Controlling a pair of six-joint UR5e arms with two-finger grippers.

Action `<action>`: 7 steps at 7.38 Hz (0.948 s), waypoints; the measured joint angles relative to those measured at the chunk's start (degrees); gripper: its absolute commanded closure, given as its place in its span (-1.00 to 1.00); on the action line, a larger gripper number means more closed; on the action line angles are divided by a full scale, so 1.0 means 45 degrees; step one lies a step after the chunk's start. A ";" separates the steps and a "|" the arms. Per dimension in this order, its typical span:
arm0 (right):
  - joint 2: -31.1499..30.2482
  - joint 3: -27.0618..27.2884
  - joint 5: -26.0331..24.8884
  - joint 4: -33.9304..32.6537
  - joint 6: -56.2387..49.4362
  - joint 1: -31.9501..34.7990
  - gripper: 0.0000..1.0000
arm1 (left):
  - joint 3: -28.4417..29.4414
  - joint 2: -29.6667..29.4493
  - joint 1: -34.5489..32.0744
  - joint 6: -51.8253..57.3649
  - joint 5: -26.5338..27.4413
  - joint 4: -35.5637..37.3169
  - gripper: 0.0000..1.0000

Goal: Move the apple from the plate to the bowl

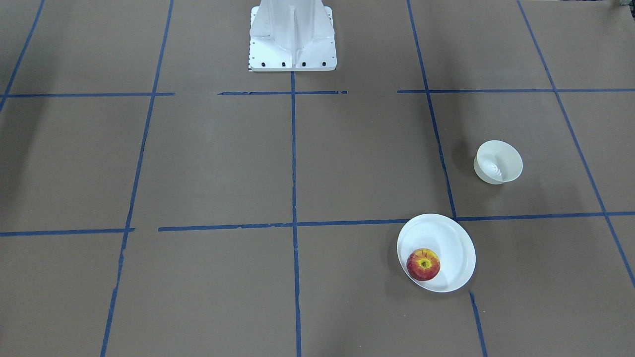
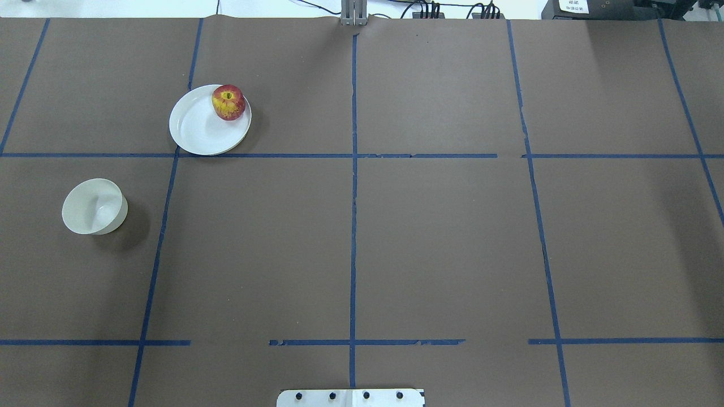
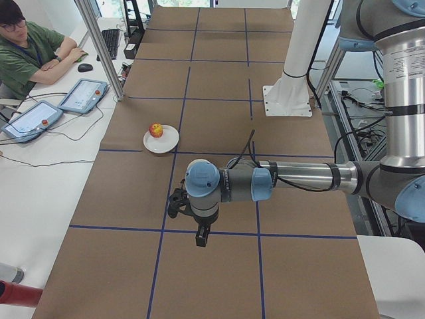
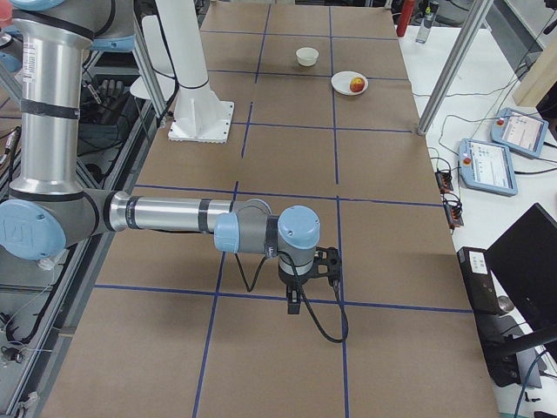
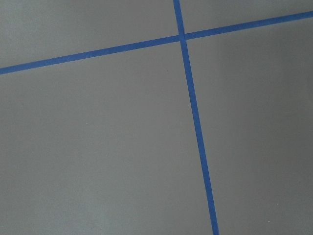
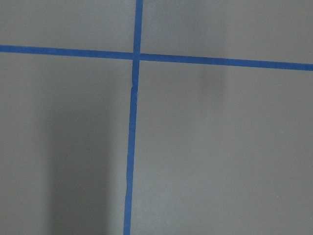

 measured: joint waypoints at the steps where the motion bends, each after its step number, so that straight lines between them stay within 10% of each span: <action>1: 0.0000 0.0000 0.0000 0.0000 0.0000 0.0000 -1.00 | -0.0021 0.0007 0.0000 0.0000 -0.0010 -0.0009 -1.00; 7: 0.0000 0.0000 -0.0001 0.0000 0.0000 0.0000 -1.00 | 0.0009 -0.0501 0.0362 -0.1314 -0.0025 -0.2536 -1.00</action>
